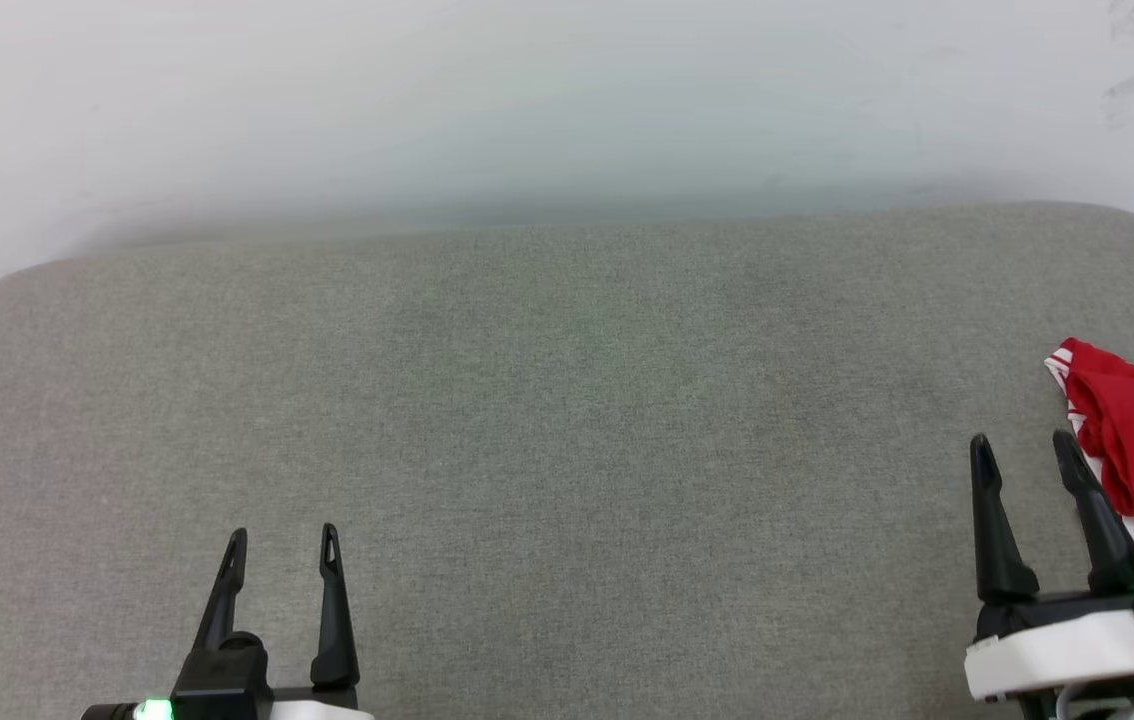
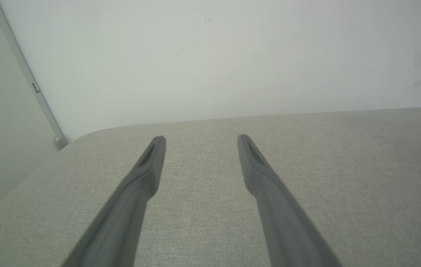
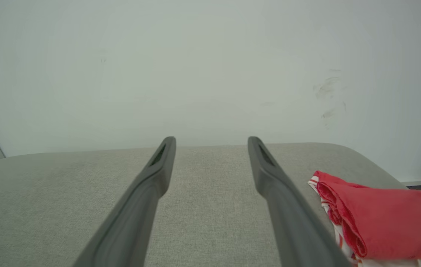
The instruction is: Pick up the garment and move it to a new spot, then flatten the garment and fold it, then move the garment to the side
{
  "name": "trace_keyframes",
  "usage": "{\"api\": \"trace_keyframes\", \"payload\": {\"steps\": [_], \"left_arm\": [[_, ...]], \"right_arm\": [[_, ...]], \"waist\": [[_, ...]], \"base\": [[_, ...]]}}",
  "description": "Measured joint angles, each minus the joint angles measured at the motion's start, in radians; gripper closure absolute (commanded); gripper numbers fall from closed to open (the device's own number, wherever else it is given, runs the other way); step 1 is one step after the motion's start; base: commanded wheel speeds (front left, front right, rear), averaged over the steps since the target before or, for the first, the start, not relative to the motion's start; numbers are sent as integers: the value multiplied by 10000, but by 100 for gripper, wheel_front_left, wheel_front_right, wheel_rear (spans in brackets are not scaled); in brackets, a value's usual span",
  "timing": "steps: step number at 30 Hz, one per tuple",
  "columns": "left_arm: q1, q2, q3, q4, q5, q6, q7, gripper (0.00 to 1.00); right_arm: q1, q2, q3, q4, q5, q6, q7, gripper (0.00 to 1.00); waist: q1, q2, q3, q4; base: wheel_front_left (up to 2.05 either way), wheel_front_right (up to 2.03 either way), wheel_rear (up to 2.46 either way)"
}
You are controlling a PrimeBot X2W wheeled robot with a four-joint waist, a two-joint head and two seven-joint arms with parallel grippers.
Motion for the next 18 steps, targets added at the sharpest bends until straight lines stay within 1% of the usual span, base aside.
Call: {"api": "trace_keyframes", "payload": {"steps": [6,11,12,18], "left_arm": [[185,-50,61,38,-59,-188,0,0],[224,-86,121,33,-58,-314,0,0],[230,-90,128,29,-58,-359,0,100],[342,-130,105,510,-113,-372,50,100]], "right_arm": [[717,230,-169,-378,-113,0,-2,0],[942,347,-176,-458,-148,0,0,0],[947,366,-171,-458,-163,0,-2,100],[1064,387,-138,42,-151,0,42,100]], "waist": [[0,0,-130,-17],[1,0,-160,-61],[0,0,-155,-68],[1,0,-153,-71]], "base": [[0,0,0],[0,0,0],[0,0,0],[0,0,0]]}}
